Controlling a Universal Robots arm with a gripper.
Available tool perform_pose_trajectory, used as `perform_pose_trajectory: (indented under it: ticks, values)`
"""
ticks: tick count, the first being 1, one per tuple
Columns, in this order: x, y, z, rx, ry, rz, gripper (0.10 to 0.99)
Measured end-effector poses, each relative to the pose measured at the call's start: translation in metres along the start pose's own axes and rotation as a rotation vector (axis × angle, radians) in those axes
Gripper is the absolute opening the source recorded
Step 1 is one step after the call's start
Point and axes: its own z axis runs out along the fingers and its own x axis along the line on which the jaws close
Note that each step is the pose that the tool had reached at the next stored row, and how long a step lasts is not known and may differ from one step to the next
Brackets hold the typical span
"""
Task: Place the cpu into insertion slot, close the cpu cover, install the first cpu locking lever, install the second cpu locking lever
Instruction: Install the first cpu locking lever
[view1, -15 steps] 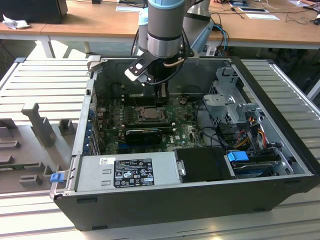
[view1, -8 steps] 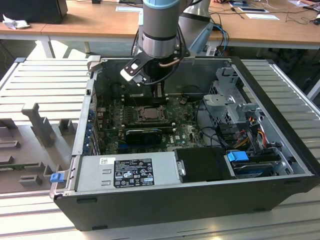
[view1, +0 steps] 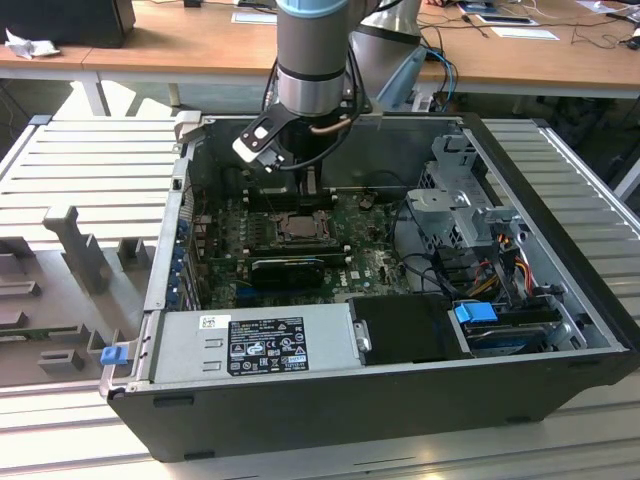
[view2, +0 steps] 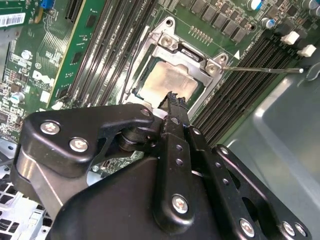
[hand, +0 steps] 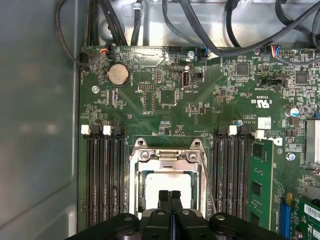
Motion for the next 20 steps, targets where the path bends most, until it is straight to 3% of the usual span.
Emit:
perform_pose_trajectory:
  ticks: [11,18,20]
  values:
    - [0.0007,0.0004,-0.0244,0.000,0.0003,0.000,0.106]
    - [0.0008,0.0004,-0.0275,0.000,0.0006,-0.005,0.106]
    - [0.0008,0.0004,-0.0276,0.002,0.0014,-0.069,0.106]
